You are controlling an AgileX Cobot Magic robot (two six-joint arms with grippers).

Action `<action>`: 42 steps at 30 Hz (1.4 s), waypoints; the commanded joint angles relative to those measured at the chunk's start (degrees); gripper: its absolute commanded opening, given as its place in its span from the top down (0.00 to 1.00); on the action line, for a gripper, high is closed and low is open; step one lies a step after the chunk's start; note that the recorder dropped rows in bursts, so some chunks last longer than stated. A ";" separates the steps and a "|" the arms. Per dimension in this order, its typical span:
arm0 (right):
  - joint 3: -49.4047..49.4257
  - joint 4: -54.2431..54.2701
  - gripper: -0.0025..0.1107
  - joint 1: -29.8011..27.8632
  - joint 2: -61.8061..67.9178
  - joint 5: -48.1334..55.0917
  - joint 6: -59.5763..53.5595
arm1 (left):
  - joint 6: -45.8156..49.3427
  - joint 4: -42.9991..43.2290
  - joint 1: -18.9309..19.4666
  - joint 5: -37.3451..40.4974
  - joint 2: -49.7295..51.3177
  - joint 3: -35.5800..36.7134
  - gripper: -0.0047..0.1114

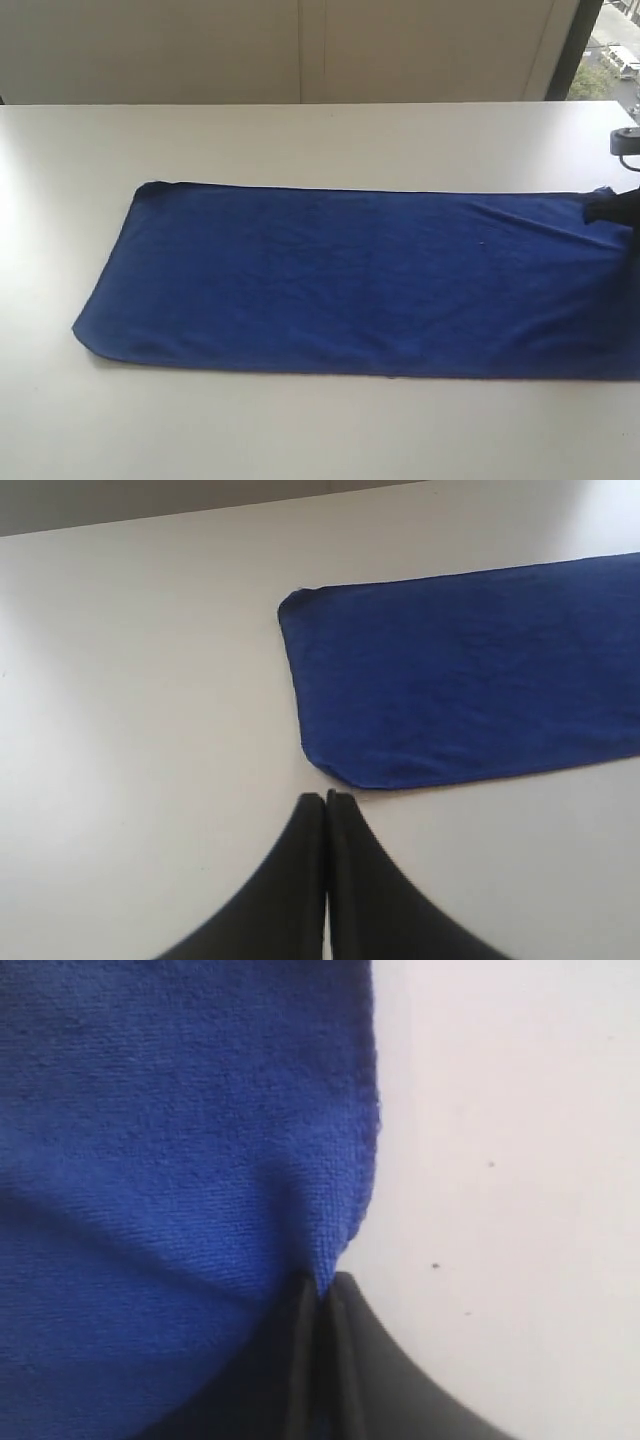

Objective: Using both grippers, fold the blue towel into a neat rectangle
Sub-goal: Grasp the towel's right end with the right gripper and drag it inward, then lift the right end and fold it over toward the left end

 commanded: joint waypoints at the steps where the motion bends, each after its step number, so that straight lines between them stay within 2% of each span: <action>1: -1.67 -3.84 0.98 -2.54 -1.82 0.45 0.75 | -0.34 -0.10 -0.01 0.18 -0.26 0.24 0.96; 14: -6.76 -6.43 0.98 -5.51 -2.11 2.37 2.04 | -0.34 -0.10 -0.01 0.18 -0.26 0.24 0.96; 24: -8.94 -1.00 0.98 -0.49 -8.63 5.89 2.04 | -0.34 -0.10 -0.01 0.18 -0.26 0.24 0.96; 28: -11.01 -0.31 0.98 7.16 -11.35 10.42 2.04 | -0.34 -0.10 -0.01 0.18 -0.26 0.24 0.96; 36: -16.94 -0.32 0.98 27.84 -12.43 11.22 7.46 | -0.34 -0.10 -0.01 0.18 -0.26 0.24 0.96; 42: -21.79 -0.32 0.98 36.53 -10.76 10.30 10.07 | -0.34 -0.10 -0.01 0.18 -0.26 0.24 0.96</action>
